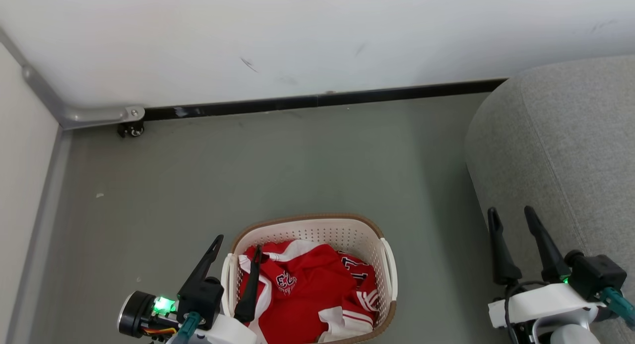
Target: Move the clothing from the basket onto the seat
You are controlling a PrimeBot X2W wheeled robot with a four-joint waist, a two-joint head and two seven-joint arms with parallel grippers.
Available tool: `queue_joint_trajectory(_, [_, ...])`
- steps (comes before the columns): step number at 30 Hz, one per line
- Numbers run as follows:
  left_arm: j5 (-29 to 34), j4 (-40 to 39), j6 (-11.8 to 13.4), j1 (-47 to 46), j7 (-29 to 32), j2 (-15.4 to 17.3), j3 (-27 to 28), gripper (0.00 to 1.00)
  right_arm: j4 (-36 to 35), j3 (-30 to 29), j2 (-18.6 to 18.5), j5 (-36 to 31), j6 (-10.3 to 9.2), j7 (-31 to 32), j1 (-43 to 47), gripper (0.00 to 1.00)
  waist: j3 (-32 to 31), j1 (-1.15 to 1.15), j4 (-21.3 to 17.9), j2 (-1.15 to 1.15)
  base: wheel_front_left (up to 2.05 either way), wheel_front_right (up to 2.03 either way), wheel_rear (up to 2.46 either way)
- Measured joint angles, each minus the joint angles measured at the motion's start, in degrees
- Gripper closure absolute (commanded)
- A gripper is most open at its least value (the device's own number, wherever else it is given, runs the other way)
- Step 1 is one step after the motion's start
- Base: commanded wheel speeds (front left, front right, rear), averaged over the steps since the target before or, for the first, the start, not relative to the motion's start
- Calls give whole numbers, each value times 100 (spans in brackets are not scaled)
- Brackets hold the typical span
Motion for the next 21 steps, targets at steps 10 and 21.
queue_joint_trajectory(10, [186,531,-51,-461,0,92,-93,0,-210,-121,0,4,0,-43,-98,0,413,0,-152,0,0,0,0])
queue_joint_trajectory(21, [439,957,-109,-1063,0,245,-240,0,-402,-149,0,25,0,-49,-373,0,974,0,-378,0,0,0,0])
